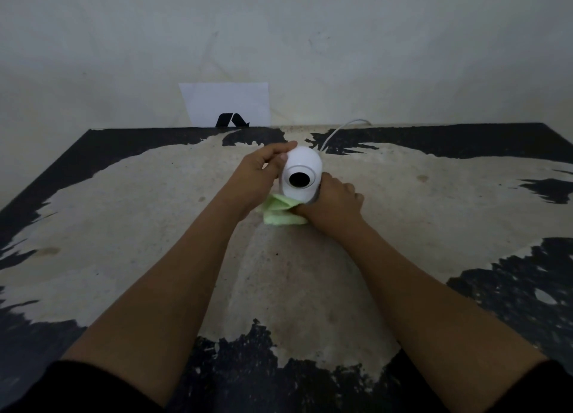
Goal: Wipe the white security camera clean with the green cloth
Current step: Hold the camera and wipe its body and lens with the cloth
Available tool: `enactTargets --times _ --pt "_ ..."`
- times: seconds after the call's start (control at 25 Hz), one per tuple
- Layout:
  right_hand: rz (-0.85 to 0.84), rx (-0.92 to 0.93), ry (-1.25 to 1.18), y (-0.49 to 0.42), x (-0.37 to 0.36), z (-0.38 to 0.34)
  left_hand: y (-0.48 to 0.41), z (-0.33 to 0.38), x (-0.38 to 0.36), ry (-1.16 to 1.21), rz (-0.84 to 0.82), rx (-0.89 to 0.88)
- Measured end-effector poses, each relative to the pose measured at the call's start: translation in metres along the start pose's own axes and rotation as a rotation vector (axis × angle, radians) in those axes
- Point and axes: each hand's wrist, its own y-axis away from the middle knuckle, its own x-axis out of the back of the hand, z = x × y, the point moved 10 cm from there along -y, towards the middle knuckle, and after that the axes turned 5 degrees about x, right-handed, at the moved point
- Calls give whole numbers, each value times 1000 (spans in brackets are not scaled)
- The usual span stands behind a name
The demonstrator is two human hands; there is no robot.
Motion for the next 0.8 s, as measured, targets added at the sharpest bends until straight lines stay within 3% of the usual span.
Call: enactTargets --times 0.2,0.44,0.56,0.8 --pt "38 -35 103 8 -4 -3 1 2 0 -51 14 -20" --pt "-137 71 -2 -4 3 13 -2 0 1 -49 -21 -40" --pt "-83 53 -78 -8 19 28 0 0 0 -55 -17 -39" --pt "-69 38 22 0 3 7 1 2 -1 -46 -7 -54"
